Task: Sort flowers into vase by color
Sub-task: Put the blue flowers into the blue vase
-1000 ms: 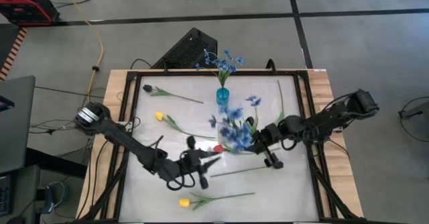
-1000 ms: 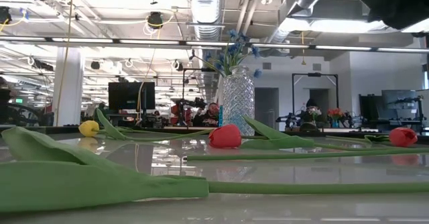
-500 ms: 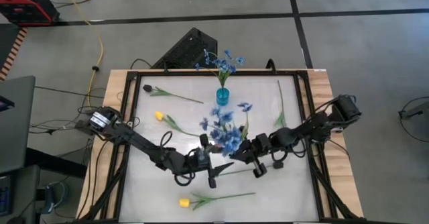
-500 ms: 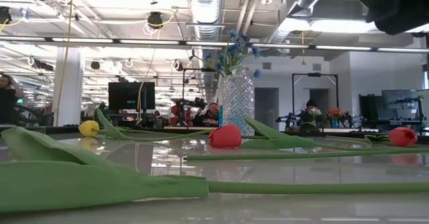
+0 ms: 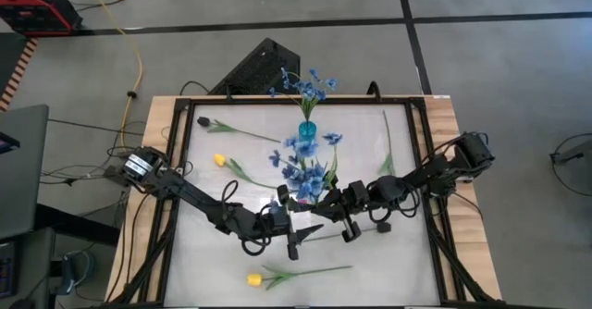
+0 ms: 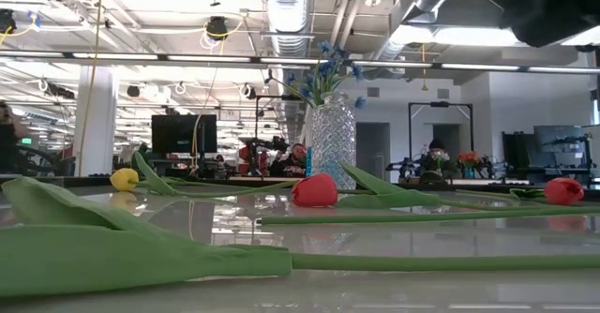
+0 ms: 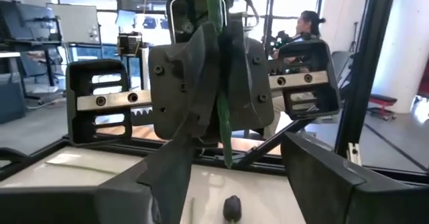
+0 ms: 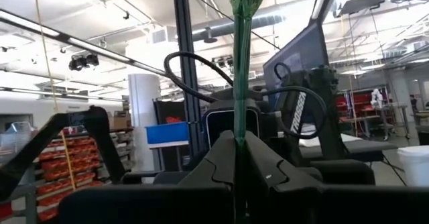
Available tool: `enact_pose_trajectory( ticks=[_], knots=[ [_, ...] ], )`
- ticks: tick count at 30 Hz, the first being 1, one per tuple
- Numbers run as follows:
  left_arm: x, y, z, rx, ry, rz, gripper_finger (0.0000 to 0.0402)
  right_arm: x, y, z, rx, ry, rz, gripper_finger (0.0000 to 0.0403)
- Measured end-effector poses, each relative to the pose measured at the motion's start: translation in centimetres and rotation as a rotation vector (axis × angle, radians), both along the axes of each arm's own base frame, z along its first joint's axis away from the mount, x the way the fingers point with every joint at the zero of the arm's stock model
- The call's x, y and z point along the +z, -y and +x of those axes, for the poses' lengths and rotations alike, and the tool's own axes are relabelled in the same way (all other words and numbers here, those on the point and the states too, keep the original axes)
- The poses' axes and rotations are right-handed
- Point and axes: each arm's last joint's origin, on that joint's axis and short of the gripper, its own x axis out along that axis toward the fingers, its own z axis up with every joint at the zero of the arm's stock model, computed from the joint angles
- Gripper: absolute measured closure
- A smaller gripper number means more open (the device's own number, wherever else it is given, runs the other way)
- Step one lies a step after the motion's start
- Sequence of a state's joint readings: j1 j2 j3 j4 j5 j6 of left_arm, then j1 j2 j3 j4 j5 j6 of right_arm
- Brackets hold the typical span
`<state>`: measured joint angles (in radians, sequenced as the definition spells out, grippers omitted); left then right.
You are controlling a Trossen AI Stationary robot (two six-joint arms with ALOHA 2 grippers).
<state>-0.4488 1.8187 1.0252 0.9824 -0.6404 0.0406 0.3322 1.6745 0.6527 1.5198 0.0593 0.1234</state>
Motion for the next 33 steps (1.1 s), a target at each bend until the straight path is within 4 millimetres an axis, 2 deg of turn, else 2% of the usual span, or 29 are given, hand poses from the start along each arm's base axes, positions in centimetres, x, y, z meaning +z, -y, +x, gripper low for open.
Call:
enact_pose_trajectory(
  ticks=[6,9,12,14,24,33],
  knots=[
    [0.0,-0.6,0.2,0.016,0.004,-0.005,0.0250,0.0,0.0,0.0,0.001,-0.001,0.000,0.0367],
    [0.0,-0.6,0.3,0.020,0.003,-0.006,0.0299,0.0,-0.1,0.0,0.004,0.000,-0.002,0.0365],
    [0.0,-0.5,0.2,0.014,0.005,-0.009,0.0365,0.0,-0.1,0.0,0.005,-0.001,-0.002,0.0358],
    [0.0,-0.4,0.2,0.005,0.010,-0.032,0.0391,0.0,-0.2,-0.1,0.011,-0.001,-0.002,0.0352],
    [0.1,0.4,-0.3,-0.012,0.023,-0.101,0.0400,-0.1,-0.2,0.0,0.006,-0.006,-0.028,0.0328],
    [1.8,0.9,-1.8,-0.011,-0.048,-0.147,0.0401,1.0,0.0,-0.5,-0.008,-0.075,-0.083,0.0277]
  ],
)
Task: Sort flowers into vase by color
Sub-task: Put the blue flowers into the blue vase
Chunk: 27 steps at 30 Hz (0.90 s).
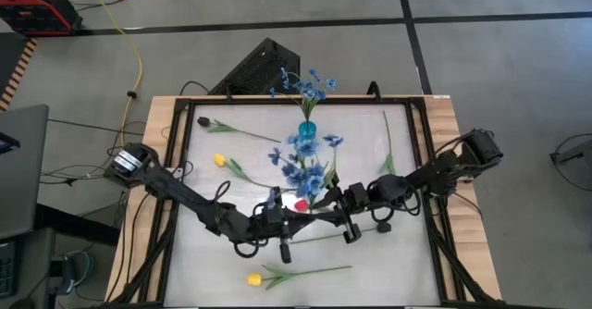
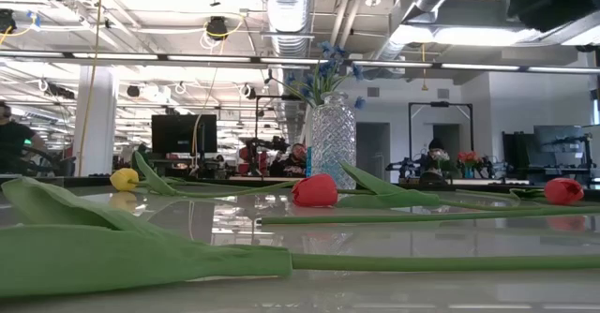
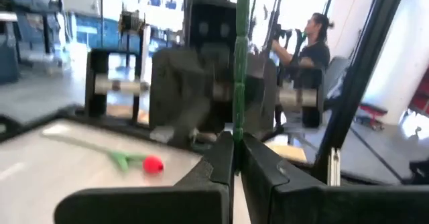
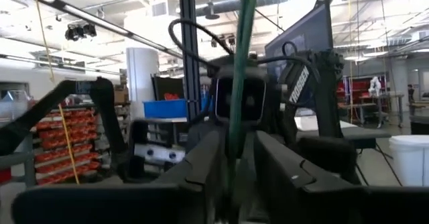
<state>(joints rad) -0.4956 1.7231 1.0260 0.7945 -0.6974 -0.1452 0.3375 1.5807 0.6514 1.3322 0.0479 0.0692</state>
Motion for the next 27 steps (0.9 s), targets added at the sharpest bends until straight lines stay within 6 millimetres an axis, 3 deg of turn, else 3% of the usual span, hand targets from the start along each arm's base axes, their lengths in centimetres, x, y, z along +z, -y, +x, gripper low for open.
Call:
enact_pose_trajectory(
  ticks=[9,16,22,27],
  knots=[
    [-1.1,-0.3,0.0,0.005,-0.107,-0.078,0.0401,1.3,0.9,-0.1,-0.035,-0.077,-0.050,0.0215],
    [-1.3,-0.4,0.0,0.015,-0.122,-0.075,0.0401,1.7,0.6,0.4,-0.055,-0.103,-0.128,0.0196],
    [-1.5,-0.4,0.0,0.033,-0.140,-0.067,0.0401,1.4,0.7,0.5,-0.060,-0.138,-0.142,0.0225],
    [-1.8,-0.5,-0.1,0.039,-0.168,-0.065,0.0395,1.2,1.0,0.7,-0.071,-0.164,-0.135,0.0301]
  ],
)
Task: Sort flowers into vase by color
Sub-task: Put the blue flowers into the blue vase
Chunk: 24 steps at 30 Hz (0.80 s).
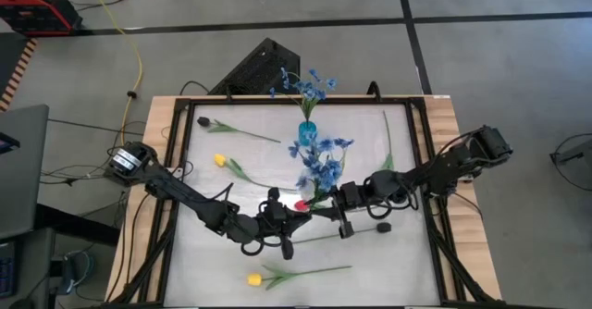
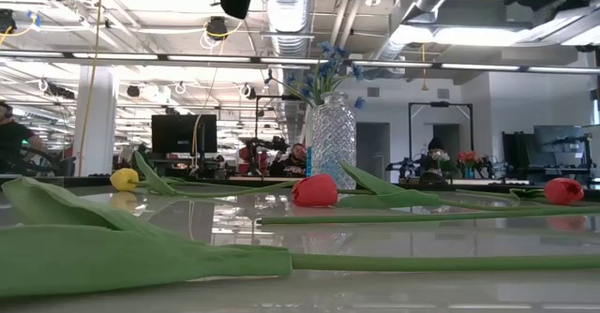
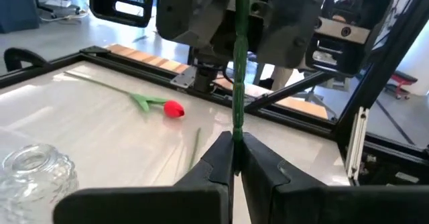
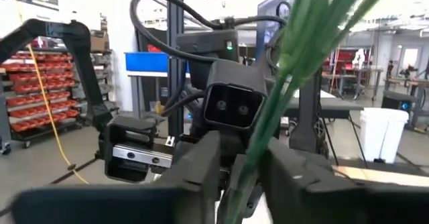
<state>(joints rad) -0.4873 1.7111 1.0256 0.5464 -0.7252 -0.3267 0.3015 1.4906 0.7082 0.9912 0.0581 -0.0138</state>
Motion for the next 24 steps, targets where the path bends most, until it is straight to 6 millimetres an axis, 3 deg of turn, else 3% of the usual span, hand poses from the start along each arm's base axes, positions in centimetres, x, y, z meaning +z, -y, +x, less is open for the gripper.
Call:
enact_pose_trajectory(
  ticks=[3,7,12,15,19,24],
  knots=[
    [0.0,-0.1,0.0,0.029,-0.005,0.018,0.0377,0.0,0.1,-0.1,0.002,-0.027,0.013,0.0367],
    [0.3,0.1,-0.6,0.047,-0.031,0.060,0.0346,0.5,0.8,-0.9,-0.014,-0.112,-0.020,0.0371],
    [1.1,-0.7,-2.7,0.114,-0.178,0.107,0.0311,1.7,3.2,-3.9,-0.160,-0.159,-0.054,0.0371],
    [1.1,-1.8,-4.4,0.165,-0.300,0.133,0.0300,0.3,5.4,-5.9,-0.298,-0.164,-0.040,0.0371],
    [-0.6,-3.0,-6.2,0.297,-0.470,0.162,0.0297,-2.0,8.6,-7.6,-0.480,-0.088,0.020,0.0371],
    [-3.5,-4.3,-6.4,0.451,-0.590,0.212,0.0297,-4.2,12.0,-7.6,-0.592,-0.065,0.079,0.0371]
  ],
)
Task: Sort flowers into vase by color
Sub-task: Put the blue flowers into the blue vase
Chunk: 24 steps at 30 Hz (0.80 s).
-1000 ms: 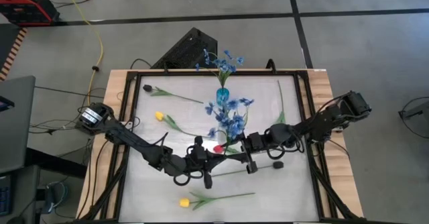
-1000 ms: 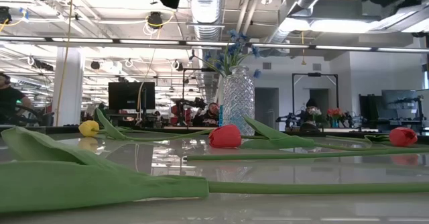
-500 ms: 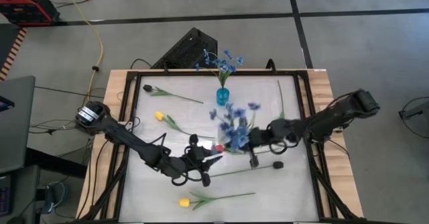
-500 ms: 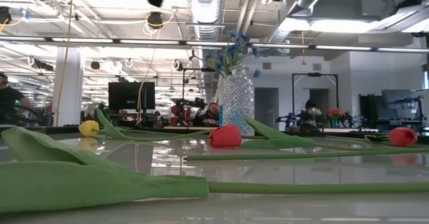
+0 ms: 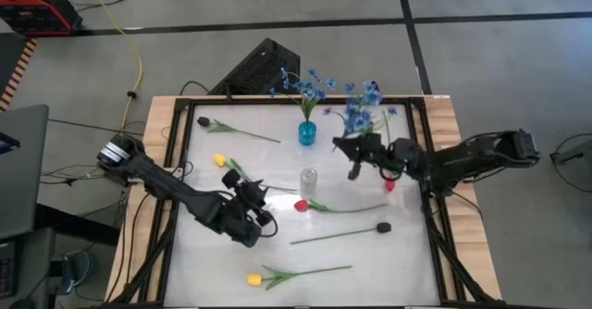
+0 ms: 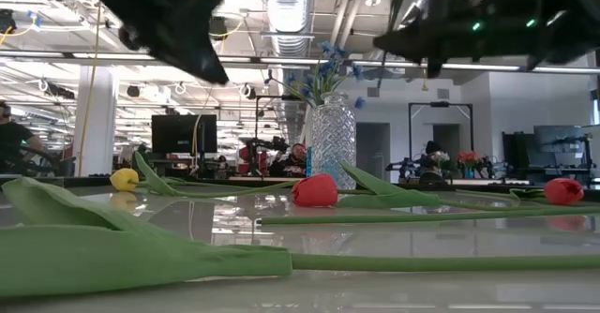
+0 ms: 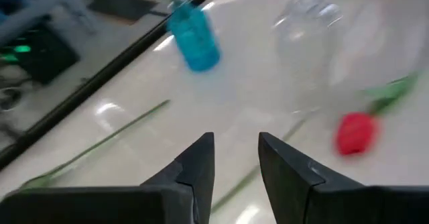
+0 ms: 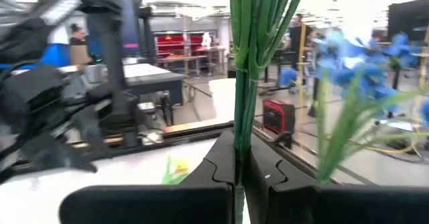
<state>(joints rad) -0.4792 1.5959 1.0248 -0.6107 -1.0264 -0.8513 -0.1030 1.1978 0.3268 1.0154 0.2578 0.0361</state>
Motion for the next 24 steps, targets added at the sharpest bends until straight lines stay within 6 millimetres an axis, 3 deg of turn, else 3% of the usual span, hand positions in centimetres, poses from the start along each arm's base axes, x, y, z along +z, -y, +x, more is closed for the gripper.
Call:
enact_pose_trajectory(
  ticks=[7,12,15,24],
  knots=[
    [-2.7,-2.1,2.5,-0.073,-0.214,0.020,0.0297,-1.3,3.7,3.1,-0.061,-0.005,-0.024,0.0371],
    [-3.5,-4.0,2.3,-0.205,-0.186,0.012,0.0297,-2.1,6.0,4.3,-0.026,0.050,-0.039,0.0371],
    [-3.5,-5.1,0.9,-0.326,-0.018,-0.035,0.0297,-2.8,6.9,4.8,-0.031,0.072,-0.010,0.0371],
    [-3.5,-7.2,-6.2,-0.554,0.607,-0.091,0.0297,-3.6,8.3,7.5,-0.051,0.105,-0.020,0.0371]
  ],
)
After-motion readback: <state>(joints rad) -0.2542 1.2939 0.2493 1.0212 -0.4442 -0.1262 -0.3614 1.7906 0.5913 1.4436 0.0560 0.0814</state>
